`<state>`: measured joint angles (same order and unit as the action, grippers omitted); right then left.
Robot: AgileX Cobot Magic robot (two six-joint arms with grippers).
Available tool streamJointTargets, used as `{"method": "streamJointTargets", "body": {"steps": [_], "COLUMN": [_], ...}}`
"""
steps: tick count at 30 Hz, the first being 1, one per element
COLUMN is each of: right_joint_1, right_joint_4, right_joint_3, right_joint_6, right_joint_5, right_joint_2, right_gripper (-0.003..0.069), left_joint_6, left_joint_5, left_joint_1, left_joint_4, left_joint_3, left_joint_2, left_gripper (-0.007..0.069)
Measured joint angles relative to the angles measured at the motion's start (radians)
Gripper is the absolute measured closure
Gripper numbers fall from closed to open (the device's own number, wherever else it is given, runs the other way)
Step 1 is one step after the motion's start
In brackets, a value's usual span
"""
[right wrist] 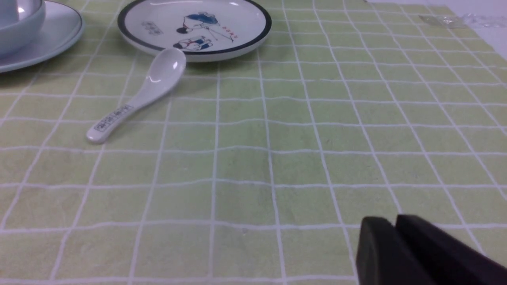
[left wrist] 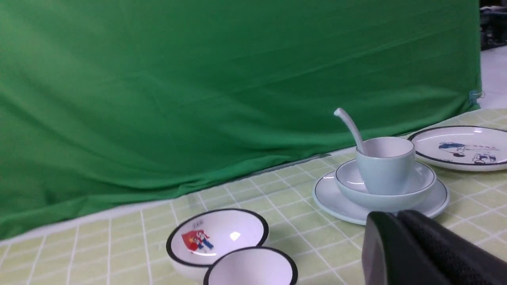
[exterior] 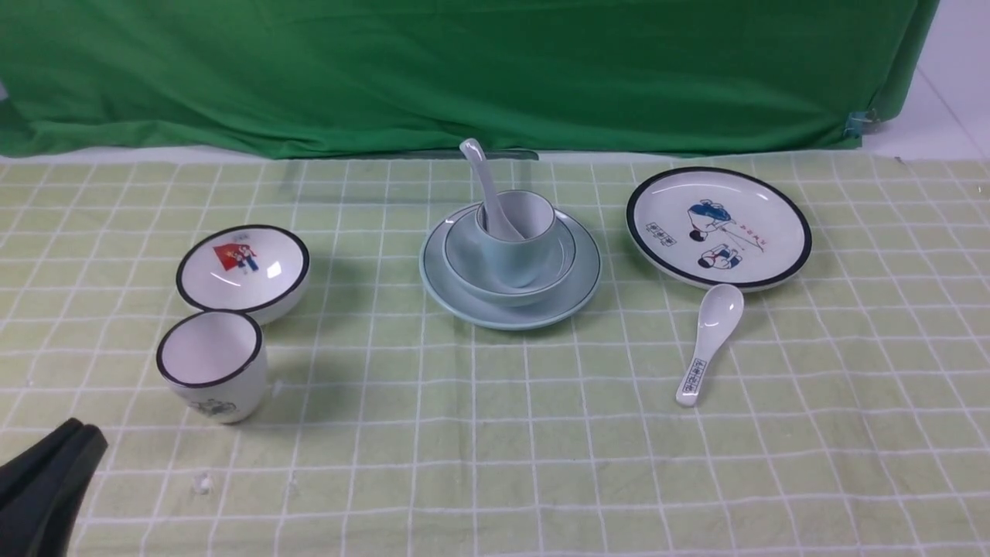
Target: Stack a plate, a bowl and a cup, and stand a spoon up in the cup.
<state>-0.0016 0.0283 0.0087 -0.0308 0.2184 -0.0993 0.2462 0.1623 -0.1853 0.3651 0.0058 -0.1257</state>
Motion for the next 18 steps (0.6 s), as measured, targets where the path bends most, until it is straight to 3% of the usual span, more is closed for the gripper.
{"method": "streamJointTargets", "body": {"steps": [4, 8, 11, 18], "right_joint_1": [0.000, 0.000, 0.000, 0.000], "right_joint_4": [0.000, 0.000, 0.000, 0.000], "right_joint_3": [0.000, 0.000, 0.000, 0.000], "right_joint_6": [0.000, 0.000, 0.000, 0.000], "right_joint_5": [0.000, 0.000, 0.000, 0.000], "right_joint_2": [0.000, 0.000, 0.000, 0.000], "right_gripper": [0.0554, 0.0545, 0.0533, 0.0514], "left_joint_6": [-0.025, -0.233, -0.305, -0.329], "left_joint_5": [-0.037, -0.128, -0.200, -0.381], "left_joint_1": [0.001, 0.001, 0.002, 0.083], "left_joint_4": [-0.148, -0.324, -0.393, -0.442], "left_joint_3": [0.000, 0.000, 0.000, 0.001], "left_joint_2": [0.002, 0.003, 0.022, 0.121], "left_gripper": [0.0656, 0.0656, 0.0656, 0.0656]}}
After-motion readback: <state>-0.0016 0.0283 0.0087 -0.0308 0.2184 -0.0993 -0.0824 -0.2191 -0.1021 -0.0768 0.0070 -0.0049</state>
